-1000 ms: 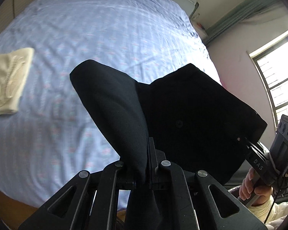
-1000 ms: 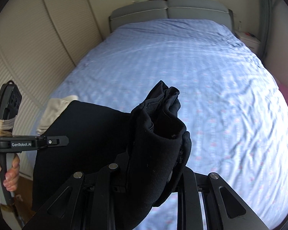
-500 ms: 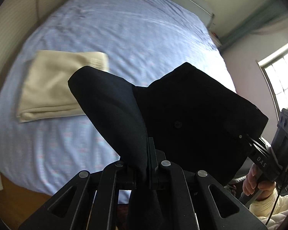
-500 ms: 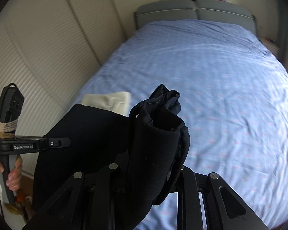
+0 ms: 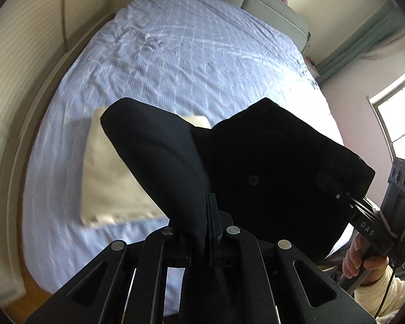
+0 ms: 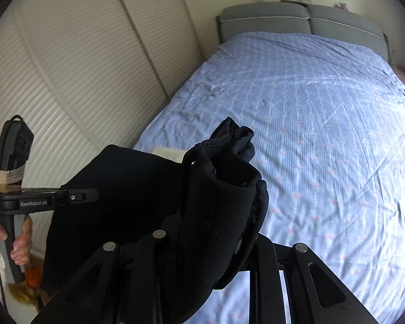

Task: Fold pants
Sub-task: 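Lift the folded trousers with both tools and carry them toward the cream garment, then lower the trousers onto the cream garment and open both tools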

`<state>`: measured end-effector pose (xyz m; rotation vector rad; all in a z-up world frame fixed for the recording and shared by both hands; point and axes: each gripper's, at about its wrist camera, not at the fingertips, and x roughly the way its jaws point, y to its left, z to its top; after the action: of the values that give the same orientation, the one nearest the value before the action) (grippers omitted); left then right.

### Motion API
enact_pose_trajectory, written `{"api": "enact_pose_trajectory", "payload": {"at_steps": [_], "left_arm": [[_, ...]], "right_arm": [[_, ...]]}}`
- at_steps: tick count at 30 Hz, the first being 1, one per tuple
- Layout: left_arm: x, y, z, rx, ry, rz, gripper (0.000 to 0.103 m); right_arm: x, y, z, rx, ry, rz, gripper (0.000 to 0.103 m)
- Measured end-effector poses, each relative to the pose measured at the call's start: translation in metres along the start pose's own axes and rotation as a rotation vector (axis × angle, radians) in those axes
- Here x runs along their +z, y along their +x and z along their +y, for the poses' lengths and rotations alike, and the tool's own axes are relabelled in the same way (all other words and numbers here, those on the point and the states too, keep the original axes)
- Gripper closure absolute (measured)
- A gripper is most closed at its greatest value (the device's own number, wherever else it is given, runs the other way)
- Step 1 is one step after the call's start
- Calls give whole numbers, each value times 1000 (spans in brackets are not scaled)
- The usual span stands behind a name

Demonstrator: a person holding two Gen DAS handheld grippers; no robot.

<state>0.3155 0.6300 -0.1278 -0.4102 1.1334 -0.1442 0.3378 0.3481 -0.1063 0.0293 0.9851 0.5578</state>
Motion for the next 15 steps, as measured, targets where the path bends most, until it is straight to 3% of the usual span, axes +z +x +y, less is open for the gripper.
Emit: {"api": "enact_pose_trajectory", "payload": {"at_steps": [9, 15], "left_arm": [[92, 59, 75, 10, 109, 59, 94], [106, 120, 127, 82, 73, 151, 94]], "right_arm": [[44, 91, 33, -124, 73, 10, 80], [39, 164, 32, -185, 103, 141, 80]]}}
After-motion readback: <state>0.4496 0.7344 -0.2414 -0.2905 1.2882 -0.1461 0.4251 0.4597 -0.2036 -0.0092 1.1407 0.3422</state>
